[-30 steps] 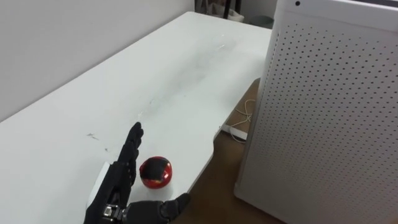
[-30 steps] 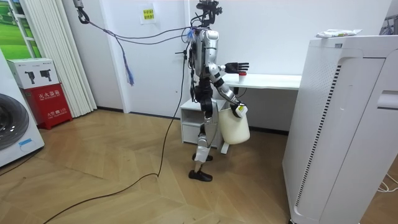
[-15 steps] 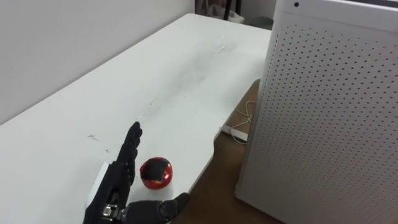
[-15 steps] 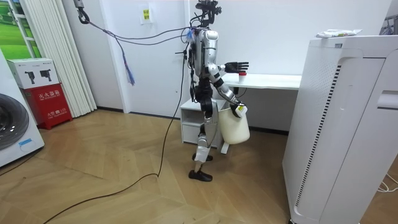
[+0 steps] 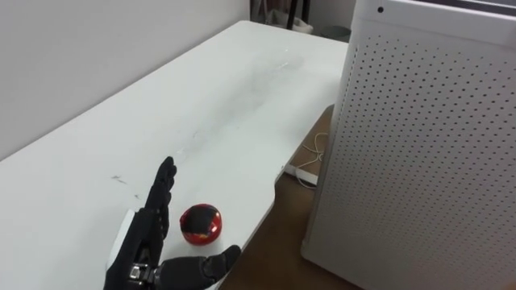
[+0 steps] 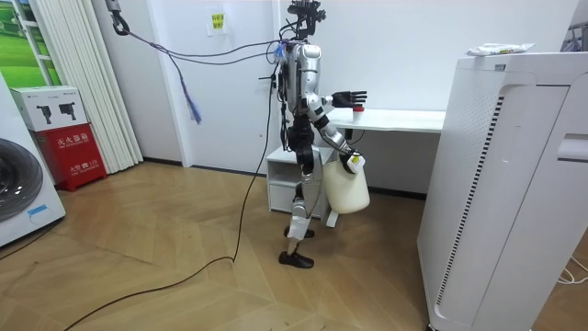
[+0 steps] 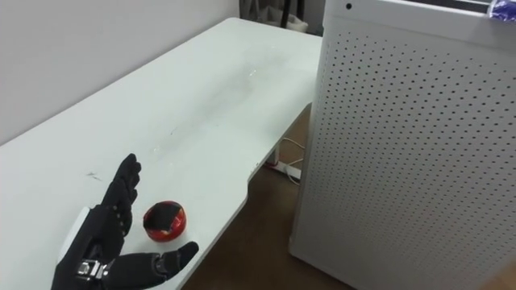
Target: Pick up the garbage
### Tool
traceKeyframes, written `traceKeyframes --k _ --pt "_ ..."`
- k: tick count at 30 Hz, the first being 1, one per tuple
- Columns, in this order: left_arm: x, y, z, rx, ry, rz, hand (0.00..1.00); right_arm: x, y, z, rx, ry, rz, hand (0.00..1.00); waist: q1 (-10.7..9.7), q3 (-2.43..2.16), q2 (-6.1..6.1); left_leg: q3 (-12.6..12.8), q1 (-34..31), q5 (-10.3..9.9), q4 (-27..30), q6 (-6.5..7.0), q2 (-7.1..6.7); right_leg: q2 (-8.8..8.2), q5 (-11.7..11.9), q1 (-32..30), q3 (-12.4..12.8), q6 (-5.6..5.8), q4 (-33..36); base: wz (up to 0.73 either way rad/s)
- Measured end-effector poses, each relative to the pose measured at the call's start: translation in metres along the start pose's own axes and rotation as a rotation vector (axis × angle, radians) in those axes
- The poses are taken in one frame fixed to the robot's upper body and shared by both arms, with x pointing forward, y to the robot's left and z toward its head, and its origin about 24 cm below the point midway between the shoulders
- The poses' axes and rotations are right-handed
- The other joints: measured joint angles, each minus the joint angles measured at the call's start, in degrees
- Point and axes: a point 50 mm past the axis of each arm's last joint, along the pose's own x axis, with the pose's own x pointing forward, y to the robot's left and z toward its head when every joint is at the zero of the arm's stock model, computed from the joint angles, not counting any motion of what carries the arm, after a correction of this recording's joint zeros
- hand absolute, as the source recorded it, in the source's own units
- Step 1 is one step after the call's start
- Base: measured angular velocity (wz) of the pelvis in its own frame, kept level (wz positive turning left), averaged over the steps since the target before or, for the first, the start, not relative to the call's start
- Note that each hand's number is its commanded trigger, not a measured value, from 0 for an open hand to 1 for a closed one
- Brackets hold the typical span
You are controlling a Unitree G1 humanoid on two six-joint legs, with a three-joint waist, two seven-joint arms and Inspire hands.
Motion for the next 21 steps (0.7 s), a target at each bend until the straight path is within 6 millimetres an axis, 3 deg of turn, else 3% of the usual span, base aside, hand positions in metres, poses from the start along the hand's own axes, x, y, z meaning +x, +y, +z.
traceKeyframes --k 21 --pt "-0.004 0.0 -0.016 0.012 0.072 -0.009 0.0 -0.002 -0.003 0.006 -0.018 -0.03 -0.002 1.0 -1.22 -0.26 0.11 0.08 -0.71 0.0 0.65 0.0 -0.06 0.0 0.01 0.0 0.4 -0.02 0.07 0.0"
